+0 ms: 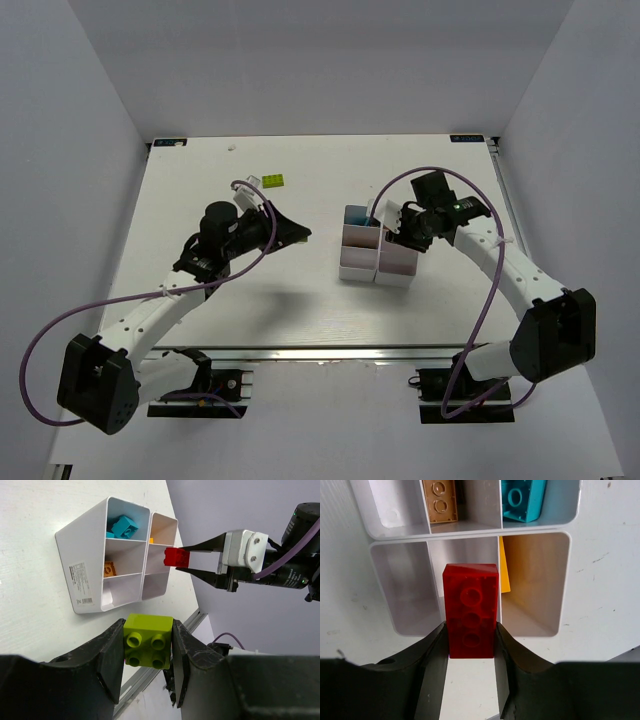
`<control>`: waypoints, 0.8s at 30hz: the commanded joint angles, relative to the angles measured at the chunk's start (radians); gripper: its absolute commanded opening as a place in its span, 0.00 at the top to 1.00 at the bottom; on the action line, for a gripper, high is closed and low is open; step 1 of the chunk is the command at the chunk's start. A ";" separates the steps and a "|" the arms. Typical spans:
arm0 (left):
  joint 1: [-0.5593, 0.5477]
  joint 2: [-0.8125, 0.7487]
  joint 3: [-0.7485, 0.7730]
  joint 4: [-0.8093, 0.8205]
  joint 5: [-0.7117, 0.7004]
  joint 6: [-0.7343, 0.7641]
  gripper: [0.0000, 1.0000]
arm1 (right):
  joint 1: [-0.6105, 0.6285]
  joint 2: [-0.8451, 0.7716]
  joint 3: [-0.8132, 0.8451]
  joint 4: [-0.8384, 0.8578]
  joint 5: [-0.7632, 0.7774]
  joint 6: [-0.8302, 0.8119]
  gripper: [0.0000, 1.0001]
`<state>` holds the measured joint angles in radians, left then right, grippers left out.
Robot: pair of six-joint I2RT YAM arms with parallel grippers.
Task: Sort the legos into containers by color
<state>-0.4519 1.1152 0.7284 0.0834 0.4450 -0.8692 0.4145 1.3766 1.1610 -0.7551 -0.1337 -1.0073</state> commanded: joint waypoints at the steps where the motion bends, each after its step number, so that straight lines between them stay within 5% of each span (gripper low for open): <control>1: -0.010 -0.025 -0.014 0.024 -0.015 -0.010 0.86 | -0.019 0.012 0.000 -0.007 -0.015 -0.043 0.84; 24: -0.014 -0.037 -0.007 0.004 -0.028 0.001 0.85 | -0.031 0.033 0.012 -0.007 -0.027 -0.039 0.84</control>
<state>-0.4606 1.1133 0.7170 0.0822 0.4286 -0.8761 0.3916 1.4075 1.1610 -0.7574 -0.1406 -1.0252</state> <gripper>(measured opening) 0.477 0.424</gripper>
